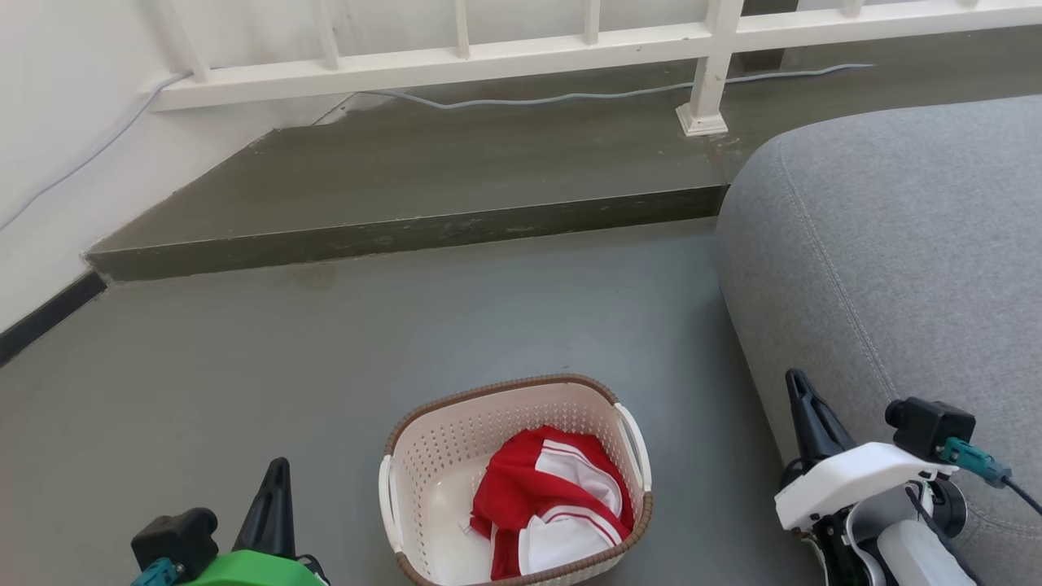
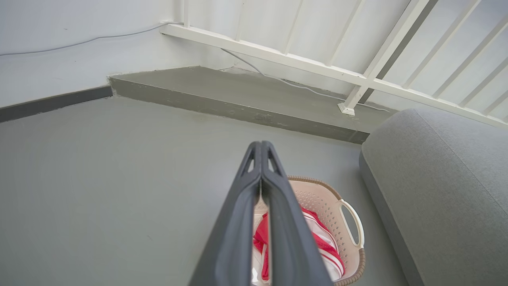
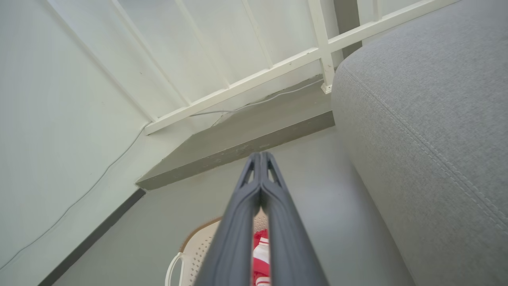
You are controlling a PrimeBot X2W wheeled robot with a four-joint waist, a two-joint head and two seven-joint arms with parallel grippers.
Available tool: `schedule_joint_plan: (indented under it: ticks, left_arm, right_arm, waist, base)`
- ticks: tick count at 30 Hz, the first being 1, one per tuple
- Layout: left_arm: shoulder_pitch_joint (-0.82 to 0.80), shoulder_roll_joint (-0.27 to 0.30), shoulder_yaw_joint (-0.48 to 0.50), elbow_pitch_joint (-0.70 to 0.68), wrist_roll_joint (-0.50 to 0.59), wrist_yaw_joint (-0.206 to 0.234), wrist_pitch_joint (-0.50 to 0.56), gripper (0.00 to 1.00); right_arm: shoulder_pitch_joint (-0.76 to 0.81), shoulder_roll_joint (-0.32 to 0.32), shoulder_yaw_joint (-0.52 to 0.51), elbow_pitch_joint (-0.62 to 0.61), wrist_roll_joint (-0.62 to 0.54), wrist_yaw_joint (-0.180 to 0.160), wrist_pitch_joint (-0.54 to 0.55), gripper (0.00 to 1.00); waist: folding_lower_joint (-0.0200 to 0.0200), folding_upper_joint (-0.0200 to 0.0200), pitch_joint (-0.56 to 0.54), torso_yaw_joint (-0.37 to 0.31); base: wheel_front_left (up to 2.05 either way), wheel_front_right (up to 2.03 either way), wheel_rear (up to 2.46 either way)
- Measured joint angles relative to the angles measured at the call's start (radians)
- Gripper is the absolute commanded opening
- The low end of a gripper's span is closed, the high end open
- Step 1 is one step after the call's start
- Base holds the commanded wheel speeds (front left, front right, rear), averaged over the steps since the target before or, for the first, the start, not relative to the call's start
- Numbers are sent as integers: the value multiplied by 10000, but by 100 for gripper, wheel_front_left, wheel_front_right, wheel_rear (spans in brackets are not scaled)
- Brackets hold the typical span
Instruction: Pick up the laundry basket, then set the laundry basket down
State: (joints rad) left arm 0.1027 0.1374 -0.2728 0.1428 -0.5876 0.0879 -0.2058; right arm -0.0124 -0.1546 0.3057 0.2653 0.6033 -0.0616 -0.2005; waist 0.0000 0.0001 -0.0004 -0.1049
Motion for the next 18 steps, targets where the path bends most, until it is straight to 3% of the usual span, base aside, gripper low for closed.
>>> schedule_joint_plan:
  ticks: [18]
  left_arm:
    - [-50,-38,596,81,-2318,-366,573,0]
  right_arm:
    - [-5,219,-857,-25,2201,351,629,0]
  waist:
    - [0,0,12,228]
  base:
    - [0,0,0]
